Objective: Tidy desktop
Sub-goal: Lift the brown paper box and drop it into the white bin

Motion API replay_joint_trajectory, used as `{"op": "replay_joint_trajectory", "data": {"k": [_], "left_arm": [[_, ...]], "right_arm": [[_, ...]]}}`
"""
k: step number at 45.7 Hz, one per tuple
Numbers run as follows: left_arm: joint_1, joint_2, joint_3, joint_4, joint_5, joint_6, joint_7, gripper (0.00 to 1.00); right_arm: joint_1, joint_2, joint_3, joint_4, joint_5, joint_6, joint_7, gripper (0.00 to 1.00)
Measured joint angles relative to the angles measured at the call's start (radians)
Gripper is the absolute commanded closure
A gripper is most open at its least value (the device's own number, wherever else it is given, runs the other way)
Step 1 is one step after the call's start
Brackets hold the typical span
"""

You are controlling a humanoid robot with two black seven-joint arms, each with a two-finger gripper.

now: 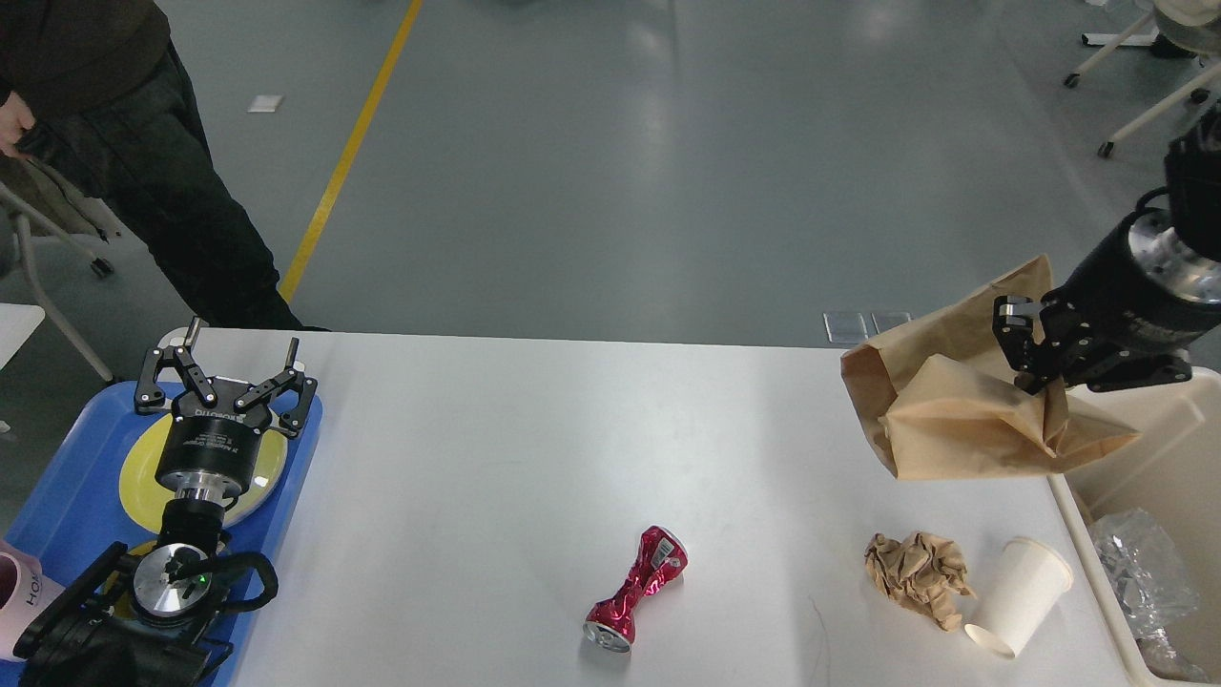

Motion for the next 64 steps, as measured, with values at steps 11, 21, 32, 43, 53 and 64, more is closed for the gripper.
{"op": "replay_joint_trajectory", "data": {"k": [11, 21, 32, 43, 53, 64], "left_arm": [[0.000, 0.000, 0.000, 0.000, 0.000, 0.000, -0.001, 0.04], [0.001, 0.000, 0.000, 0.000, 0.000, 0.000, -0.001, 0.04], [0.001, 0.000, 0.001, 0.000, 0.000, 0.000, 0.000, 0.04], [0.001, 0.000, 0.001, 0.000, 0.001, 0.000, 0.000, 0.04], [0.001, 0.000, 0.001, 0.000, 0.001, 0.000, 0.000, 0.04], [0.001, 0.000, 0.001, 0.000, 0.000, 0.000, 0.000, 0.04]], "right_arm": [[0.143, 0.019, -0.138, 0.014, 0.019, 0.100, 0.135, 1.00], [0.151, 0.038, -0.181, 0.019, 0.016, 0.099, 0.145, 1.00], [0.150, 0.058, -0.258, 0.014, 0.017, 0.049, 0.152, 1.00], [0.077, 0.002, -0.358, -0.003, 0.020, -0.087, 0.145, 1.00], [-0.119, -0.215, -0.383, -0.160, 0.000, -0.196, 0.129, 1.00], [-0.484, -0.408, -0.260, -0.447, 0.003, -0.281, 0.127, 1.00]]}}
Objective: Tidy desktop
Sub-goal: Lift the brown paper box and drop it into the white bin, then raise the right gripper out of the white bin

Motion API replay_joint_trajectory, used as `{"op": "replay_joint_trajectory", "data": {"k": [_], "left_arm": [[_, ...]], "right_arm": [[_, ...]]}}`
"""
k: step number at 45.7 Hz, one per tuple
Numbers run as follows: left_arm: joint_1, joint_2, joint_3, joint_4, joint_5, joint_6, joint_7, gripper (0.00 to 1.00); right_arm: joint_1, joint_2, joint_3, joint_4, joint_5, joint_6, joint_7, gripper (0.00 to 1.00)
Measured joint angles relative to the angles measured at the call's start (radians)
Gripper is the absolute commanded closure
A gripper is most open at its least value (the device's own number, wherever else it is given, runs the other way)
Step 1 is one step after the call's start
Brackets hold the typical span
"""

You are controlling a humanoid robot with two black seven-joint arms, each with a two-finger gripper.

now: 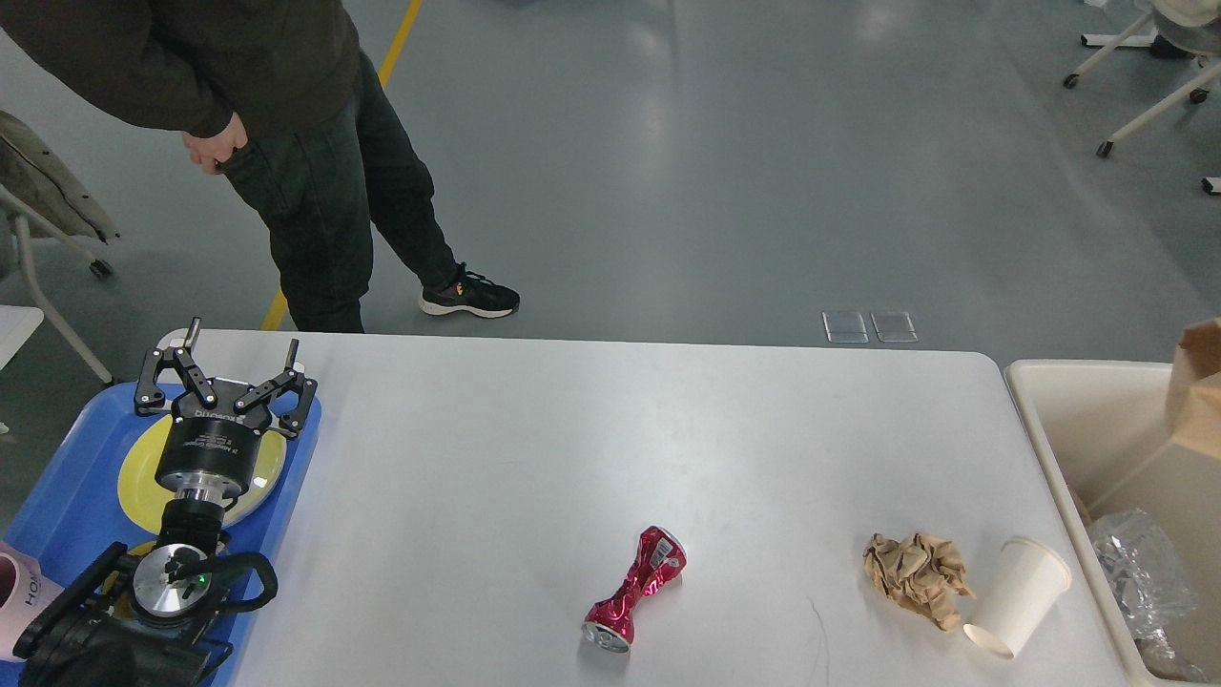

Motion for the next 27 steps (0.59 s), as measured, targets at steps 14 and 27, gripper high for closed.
{"op": "replay_joint_trajectory", "data": {"k": [14, 27], "left_arm": [[0.000, 0.000, 0.000, 0.000, 0.000, 0.000, -0.001, 0.04], [-0.001, 0.000, 0.001, 0.000, 0.000, 0.000, 0.000, 0.04]], "right_arm": [[-0.755, -0.019, 0.441, -0.439, 0.053, -0.202, -0.002, 1.00], [-1.378, 0.256, 0.775, -1.090, 0.095, -0.214, -0.028, 1.00]]}}
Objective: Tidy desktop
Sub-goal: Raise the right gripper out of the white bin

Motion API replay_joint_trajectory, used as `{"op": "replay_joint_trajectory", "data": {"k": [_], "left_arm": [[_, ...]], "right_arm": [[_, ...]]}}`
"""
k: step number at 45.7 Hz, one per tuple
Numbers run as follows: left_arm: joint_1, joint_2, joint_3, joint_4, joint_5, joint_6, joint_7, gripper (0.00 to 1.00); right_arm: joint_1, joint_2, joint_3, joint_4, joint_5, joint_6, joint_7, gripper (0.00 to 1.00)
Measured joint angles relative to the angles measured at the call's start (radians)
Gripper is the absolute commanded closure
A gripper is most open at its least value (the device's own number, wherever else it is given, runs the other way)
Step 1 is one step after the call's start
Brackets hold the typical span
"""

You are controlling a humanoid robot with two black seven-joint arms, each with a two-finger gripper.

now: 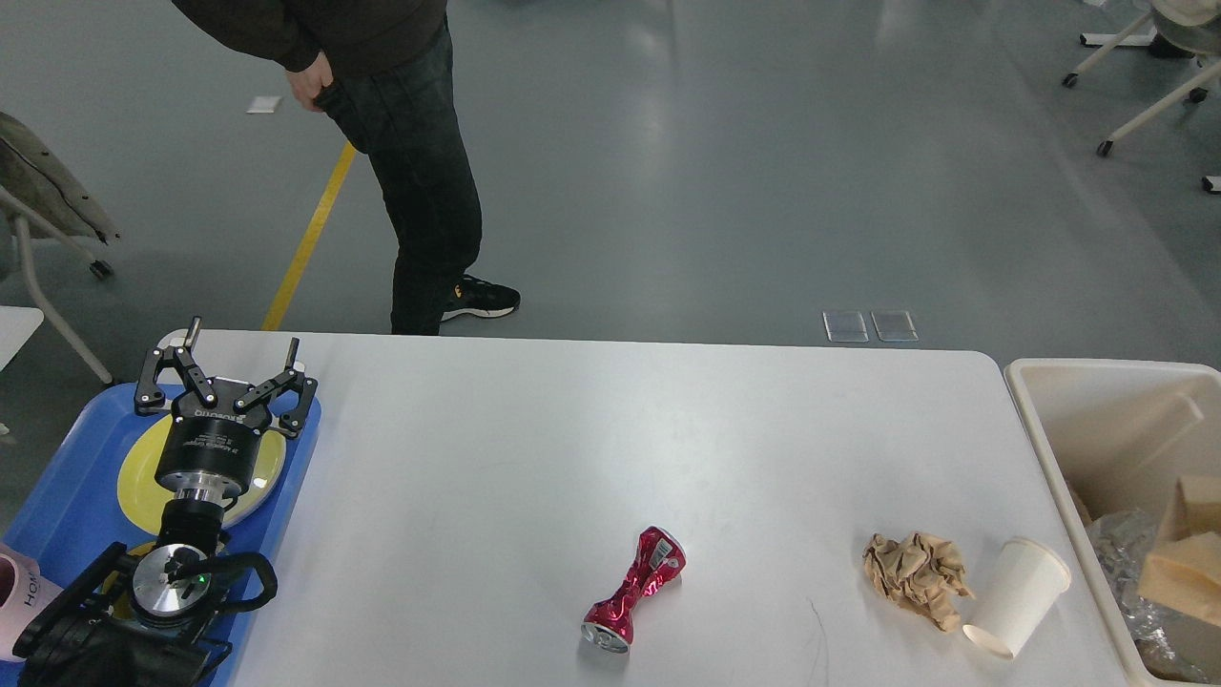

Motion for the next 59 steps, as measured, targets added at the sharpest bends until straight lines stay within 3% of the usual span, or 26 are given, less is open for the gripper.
{"op": "replay_joint_trajectory", "data": {"k": [12, 22, 27, 28, 48, 59], "left_arm": [[0.000, 0.000, 0.001, 0.000, 0.000, 0.000, 0.000, 0.04], [0.000, 0.000, 0.001, 0.000, 0.000, 0.000, 0.000, 0.04], [-0.001, 0.000, 0.001, 0.001, 0.000, 0.000, 0.000, 0.04], [-0.001, 0.000, 0.001, 0.001, 0.000, 0.000, 0.000, 0.04], [-0.001, 0.000, 0.001, 0.001, 0.000, 0.000, 0.000, 0.04], [-0.001, 0.000, 0.001, 0.001, 0.000, 0.000, 0.000, 0.04]], "right_arm": [[-0.095, 0.134, 0.059, -0.071, 0.001, -0.123, -0.041, 1.00], [-0.125, 0.191, 0.061, -0.072, 0.001, -0.146, -0.064, 1.00], [-0.128, 0.195, 0.061, -0.071, 0.001, -0.148, -0.064, 0.05], [-0.127, 0.195, 0.060, -0.071, 0.001, -0.151, -0.064, 0.00], [-0.116, 0.198, 0.049, -0.060, -0.002, -0.191, -0.062, 0.00], [0.009, 0.107, 0.042, -0.036, -0.017, -0.007, -0.060, 0.00]]}}
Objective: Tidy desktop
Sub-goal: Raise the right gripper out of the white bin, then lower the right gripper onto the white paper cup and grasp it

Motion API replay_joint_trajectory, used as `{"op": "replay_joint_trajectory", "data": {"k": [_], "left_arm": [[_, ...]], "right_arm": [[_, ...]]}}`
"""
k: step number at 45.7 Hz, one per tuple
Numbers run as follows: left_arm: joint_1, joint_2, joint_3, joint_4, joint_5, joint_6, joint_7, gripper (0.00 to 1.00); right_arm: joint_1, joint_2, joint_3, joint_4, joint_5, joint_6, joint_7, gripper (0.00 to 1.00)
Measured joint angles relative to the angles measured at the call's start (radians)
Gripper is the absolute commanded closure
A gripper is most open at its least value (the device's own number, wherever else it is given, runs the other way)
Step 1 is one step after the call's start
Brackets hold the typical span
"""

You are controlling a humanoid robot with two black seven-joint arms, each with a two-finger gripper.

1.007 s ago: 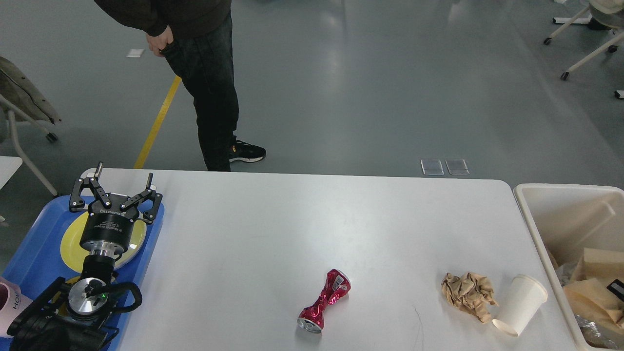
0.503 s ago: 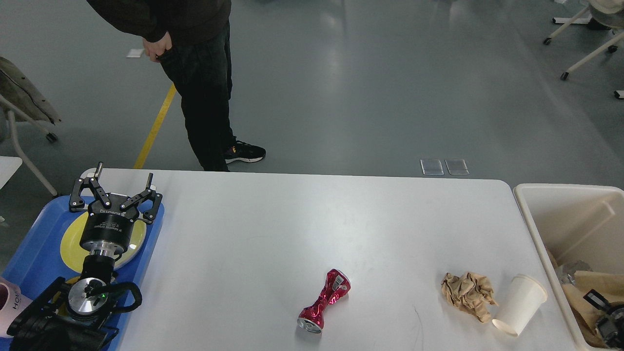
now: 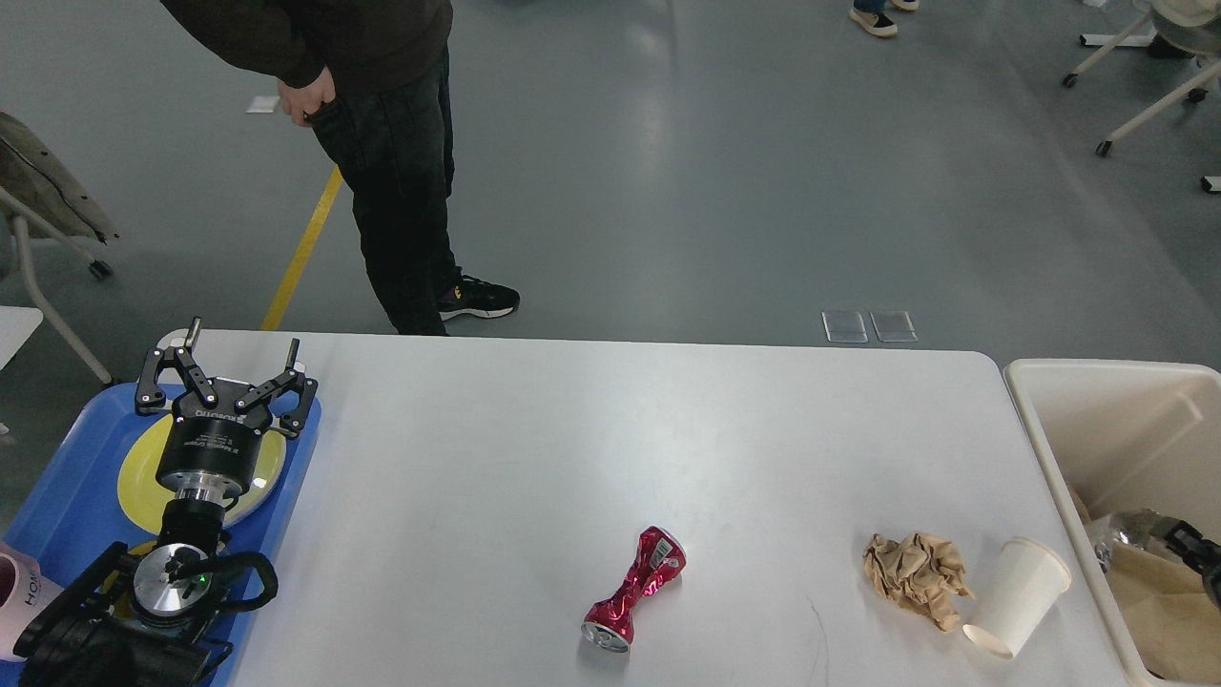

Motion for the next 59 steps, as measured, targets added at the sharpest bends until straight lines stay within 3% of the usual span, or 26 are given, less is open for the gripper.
{"op": "replay_joint_trajectory", "data": {"k": [9, 18, 27, 37, 59], "left_arm": [[0.000, 0.000, 0.000, 0.000, 0.000, 0.000, 0.000, 0.04], [0.000, 0.000, 0.000, -0.001, 0.000, 0.000, 0.000, 0.04], [0.000, 0.000, 0.000, -0.002, 0.000, 0.000, 0.000, 0.04], [-0.001, 0.000, 0.000, -0.002, 0.000, 0.000, 0.000, 0.04], [0.000, 0.000, -0.001, 0.000, 0.000, 0.000, 0.000, 0.04]], "right_arm": [[0.262, -0.096, -0.049, 0.222, -0.169, 0.189, -0.002, 0.00], [0.667, -0.201, -0.120, 0.682, -0.407, 0.252, -0.009, 0.00], [1.033, -0.153, -0.278, 0.983, -0.460, 0.341, -0.029, 0.00], [1.385, -0.079, -0.302, 1.218, -0.433, 0.573, -0.031, 0.00], [1.941, -0.032, -0.455, 1.656, -0.303, 0.586, -0.025, 0.03]]}}
